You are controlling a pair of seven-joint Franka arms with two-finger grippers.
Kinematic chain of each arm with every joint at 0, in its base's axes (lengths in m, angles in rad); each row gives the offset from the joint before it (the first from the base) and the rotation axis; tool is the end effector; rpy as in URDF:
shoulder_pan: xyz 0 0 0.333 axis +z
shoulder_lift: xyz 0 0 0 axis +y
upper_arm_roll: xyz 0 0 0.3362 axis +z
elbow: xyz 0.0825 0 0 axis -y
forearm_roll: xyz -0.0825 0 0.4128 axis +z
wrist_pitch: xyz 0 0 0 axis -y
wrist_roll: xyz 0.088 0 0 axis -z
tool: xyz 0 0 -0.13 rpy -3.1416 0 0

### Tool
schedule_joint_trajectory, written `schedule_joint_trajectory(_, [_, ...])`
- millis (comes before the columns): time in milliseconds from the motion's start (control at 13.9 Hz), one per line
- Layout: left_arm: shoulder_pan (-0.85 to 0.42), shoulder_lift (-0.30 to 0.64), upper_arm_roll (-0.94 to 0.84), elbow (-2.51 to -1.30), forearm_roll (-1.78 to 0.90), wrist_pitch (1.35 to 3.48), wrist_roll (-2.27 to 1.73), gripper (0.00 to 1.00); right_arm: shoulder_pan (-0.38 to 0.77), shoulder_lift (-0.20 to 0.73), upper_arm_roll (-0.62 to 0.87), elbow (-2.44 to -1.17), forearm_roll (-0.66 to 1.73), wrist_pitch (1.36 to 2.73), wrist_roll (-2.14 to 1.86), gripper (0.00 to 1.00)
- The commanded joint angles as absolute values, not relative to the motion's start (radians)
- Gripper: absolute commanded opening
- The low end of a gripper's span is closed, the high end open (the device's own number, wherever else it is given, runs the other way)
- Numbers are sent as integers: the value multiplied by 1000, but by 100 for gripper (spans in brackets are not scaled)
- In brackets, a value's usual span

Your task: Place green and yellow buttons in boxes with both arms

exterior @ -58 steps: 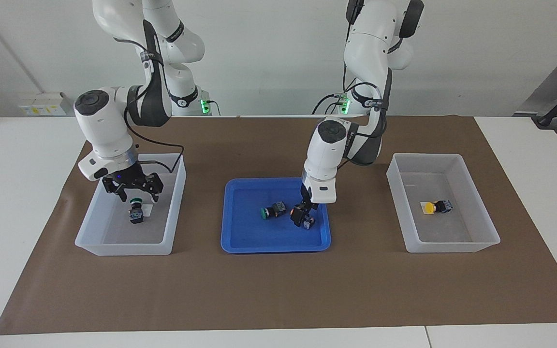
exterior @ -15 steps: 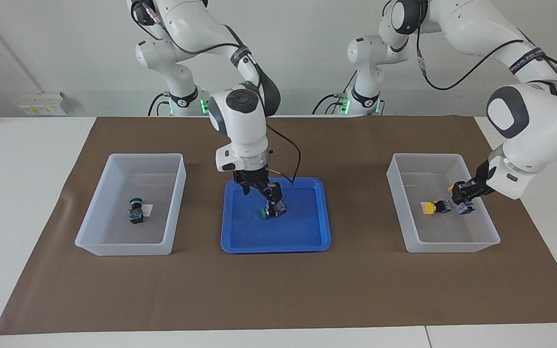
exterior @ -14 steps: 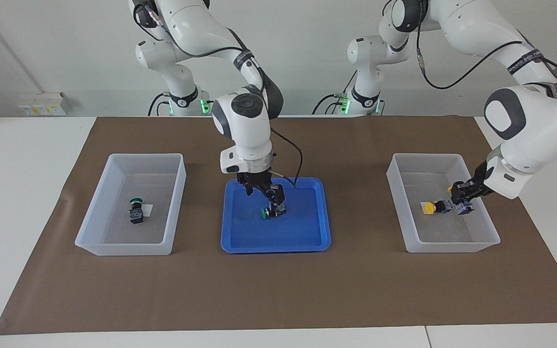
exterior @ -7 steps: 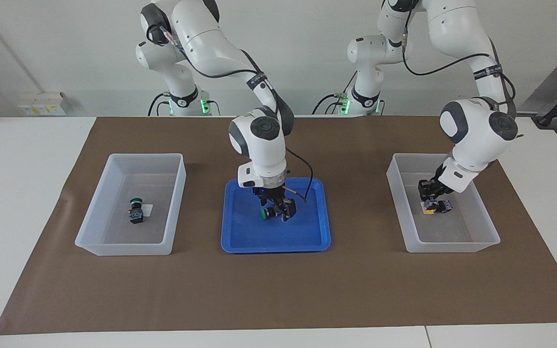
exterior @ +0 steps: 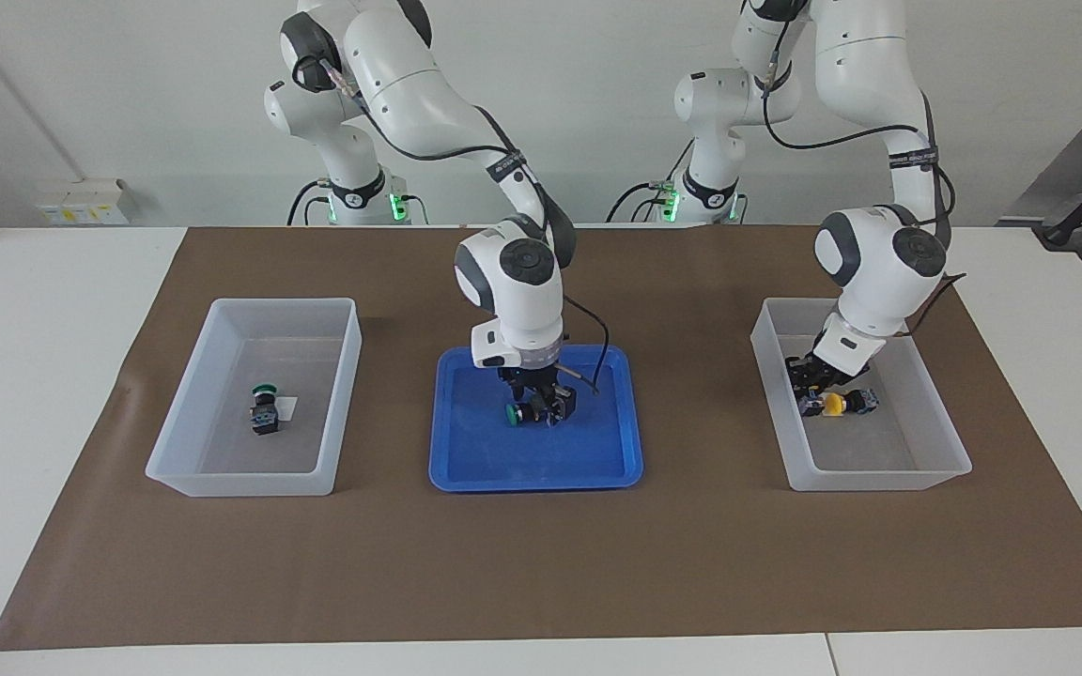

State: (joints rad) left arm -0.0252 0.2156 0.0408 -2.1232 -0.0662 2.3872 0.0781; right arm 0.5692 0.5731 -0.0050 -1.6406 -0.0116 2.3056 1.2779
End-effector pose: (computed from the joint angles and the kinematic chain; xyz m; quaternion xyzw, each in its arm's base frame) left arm 0.6009 0.0075 0.2909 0.9995 -0.0083 0.0252 0.0177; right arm 0.6177 0.3909 0.2679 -0.9374 0.3451 -0.0324 0.0331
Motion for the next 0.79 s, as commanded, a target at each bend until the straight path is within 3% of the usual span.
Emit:
schedule_joint_trajectory(0, [-23,244,46,-2134,-71,2442,94,0,555,561,-2,-1654,12,2319,1246,0])
schedule_joint_trajectory(144, [-23,245,46,-2123,-71,2433,92,0,555,551,-2,-1643,17,2313,1244,0])
schedule_joint_trajectory(216, [-23,247,46,-2109,-71,2425,91,13,554,520,-2,-1643,17,2300,1243,0])
schedule_joint_trajectory(289, [-23,248,46,-2091,-71,2405,91,50,540,478,-5,-1644,15,2260,1230,0])
schedule_joint_trajectory(433, [-23,261,46,-2039,-68,2344,91,74,476,369,-3,-1647,15,2147,1107,0])
schedule_joint_trajectory(505, [-25,262,46,-2008,-66,2314,91,81,438,312,-3,-1647,15,2073,1012,0])
schedule_joint_trajectory(722, [-23,287,46,-1838,-66,2139,91,85,298,191,-5,-1658,15,1869,670,0])
